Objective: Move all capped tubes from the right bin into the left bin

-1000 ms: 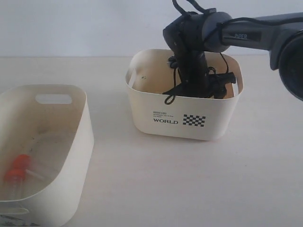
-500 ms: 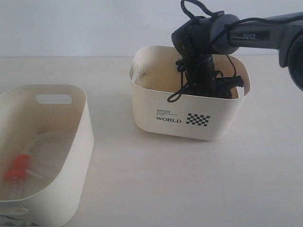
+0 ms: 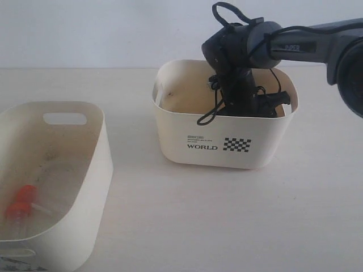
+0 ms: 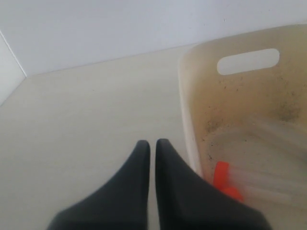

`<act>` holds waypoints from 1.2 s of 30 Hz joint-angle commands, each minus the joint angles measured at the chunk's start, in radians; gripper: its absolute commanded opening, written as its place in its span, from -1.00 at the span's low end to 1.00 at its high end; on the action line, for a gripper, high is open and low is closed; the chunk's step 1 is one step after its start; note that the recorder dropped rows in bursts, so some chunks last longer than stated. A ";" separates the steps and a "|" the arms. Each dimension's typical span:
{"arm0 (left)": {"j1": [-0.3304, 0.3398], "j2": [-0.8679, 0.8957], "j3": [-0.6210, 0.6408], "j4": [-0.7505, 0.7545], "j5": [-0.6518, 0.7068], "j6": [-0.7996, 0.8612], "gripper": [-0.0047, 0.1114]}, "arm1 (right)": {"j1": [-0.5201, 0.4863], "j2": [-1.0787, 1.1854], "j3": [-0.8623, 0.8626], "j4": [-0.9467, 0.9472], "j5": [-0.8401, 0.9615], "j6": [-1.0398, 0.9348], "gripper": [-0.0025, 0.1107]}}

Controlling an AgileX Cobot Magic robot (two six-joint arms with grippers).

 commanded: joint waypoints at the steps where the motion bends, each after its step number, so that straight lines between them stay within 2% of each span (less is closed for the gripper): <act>1: 0.000 0.000 -0.004 0.001 0.007 -0.010 -0.84 | -0.020 0.094 0.036 0.077 0.006 -0.009 0.12; 6: 0.000 0.000 -0.004 0.001 0.007 -0.010 -0.84 | -0.020 0.119 0.036 0.121 0.006 -0.019 0.11; 8: 0.000 0.000 -0.004 0.001 0.007 -0.010 -0.84 | -0.020 0.120 0.036 0.122 0.006 -0.018 0.05; 9: 0.000 0.000 -0.004 0.001 0.007 -0.010 -0.84 | -0.020 0.120 0.036 0.128 0.006 -0.014 -0.05; 10: 0.000 0.000 -0.004 0.001 0.007 -0.010 -0.84 | -0.020 0.118 0.036 0.144 0.006 -0.011 -0.25; 12: 0.000 0.000 -0.004 0.001 0.007 -0.010 -0.84 | -0.020 0.106 0.034 0.184 0.006 -0.022 -0.81; 13: 0.000 0.000 -0.004 0.001 0.007 -0.010 -0.84 | -0.020 0.101 0.034 0.206 0.006 -0.036 -0.95; 20: 0.000 0.000 -0.004 0.001 0.007 -0.010 -0.84 | -0.017 0.011 -0.040 0.315 0.006 -0.082 -0.95; 31: 0.000 0.000 -0.004 0.001 0.007 -0.010 -0.84 | 0.039 -0.136 -0.244 0.352 0.006 -0.137 -0.96; 36: 0.000 0.000 -0.004 0.001 0.007 -0.010 -0.84 | 0.039 -0.142 -0.274 0.352 0.006 -0.140 -0.96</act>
